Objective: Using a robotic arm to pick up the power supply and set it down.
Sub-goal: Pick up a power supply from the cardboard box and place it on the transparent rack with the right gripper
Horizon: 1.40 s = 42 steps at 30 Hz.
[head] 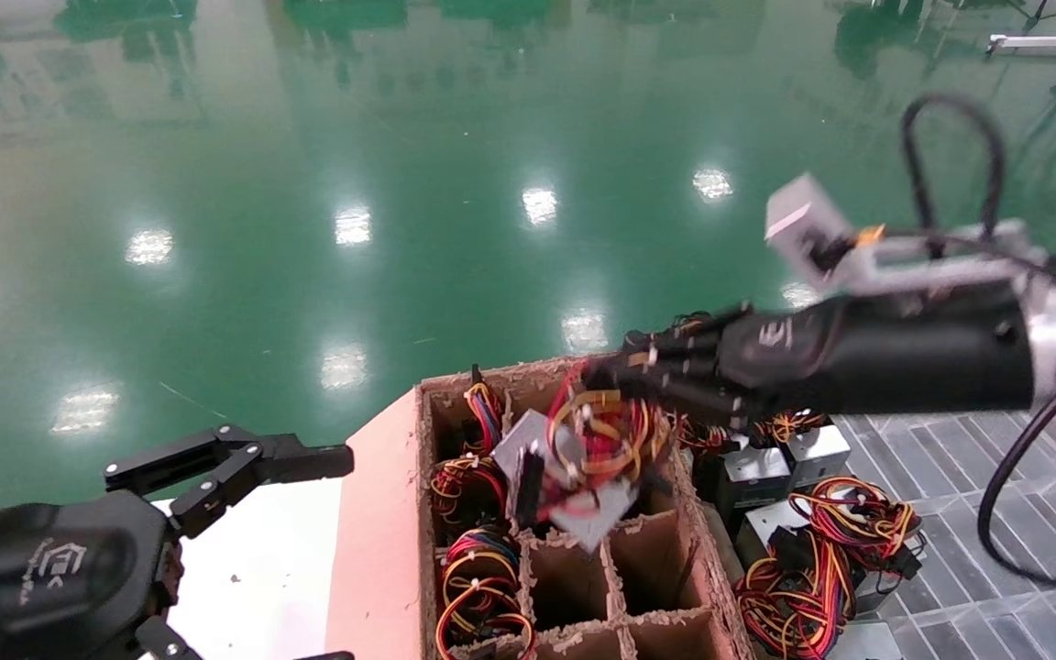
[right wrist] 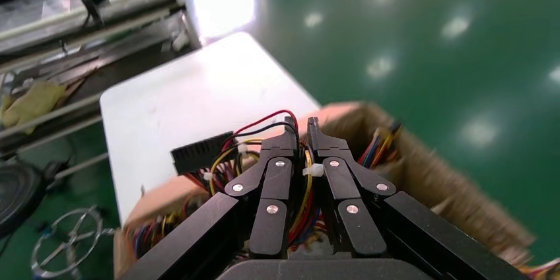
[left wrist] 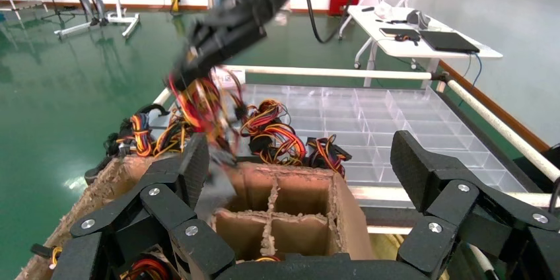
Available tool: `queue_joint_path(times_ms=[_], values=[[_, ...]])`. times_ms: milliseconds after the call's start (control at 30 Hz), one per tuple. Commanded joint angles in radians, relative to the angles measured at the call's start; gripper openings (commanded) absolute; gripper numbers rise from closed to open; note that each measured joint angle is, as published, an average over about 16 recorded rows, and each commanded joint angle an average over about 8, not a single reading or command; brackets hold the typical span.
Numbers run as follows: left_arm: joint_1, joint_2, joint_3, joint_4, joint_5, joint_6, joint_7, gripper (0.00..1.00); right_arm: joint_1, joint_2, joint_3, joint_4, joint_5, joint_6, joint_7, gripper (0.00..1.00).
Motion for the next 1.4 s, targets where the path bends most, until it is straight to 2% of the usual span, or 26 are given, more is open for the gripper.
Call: queue_joint_path(times_ms=[33,267,467,733,1000,1167,1400], values=[[0.0,0.0,0.0,0.0,0.0,0.0,0.0,1.0,0.011,0.01,0.003,0.009,0.027,0.003,0.001,0.0],[0.0,0.0,0.0,0.0,0.0,0.0,0.0,1.0,0.074,0.073,0.008,0.053,0.074,0.003,0.022,0.0],[0.0,0.0,0.0,0.0,0.0,0.0,0.0,1.0,0.127,0.166,0.013,0.105,0.111,0.004,0.06,0.0],[0.0,0.0,0.0,0.0,0.0,0.0,0.0,1.0,0.179,0.342,0.021,0.139,0.136,0.007,0.108,0.0],[0.0,0.0,0.0,0.0,0.0,0.0,0.0,1.0,0.223,0.539,0.014,0.209,0.114,0.006,0.155,0.0],[0.0,0.0,0.0,0.0,0.0,0.0,0.0,1.0,0.2,0.652,-0.008,0.234,0.115,0.005,0.179,0.0],[0.0,0.0,0.0,0.0,0.0,0.0,0.0,1.0,0.083,0.767,-0.064,0.223,0.202,0.009,0.14,0.0]])
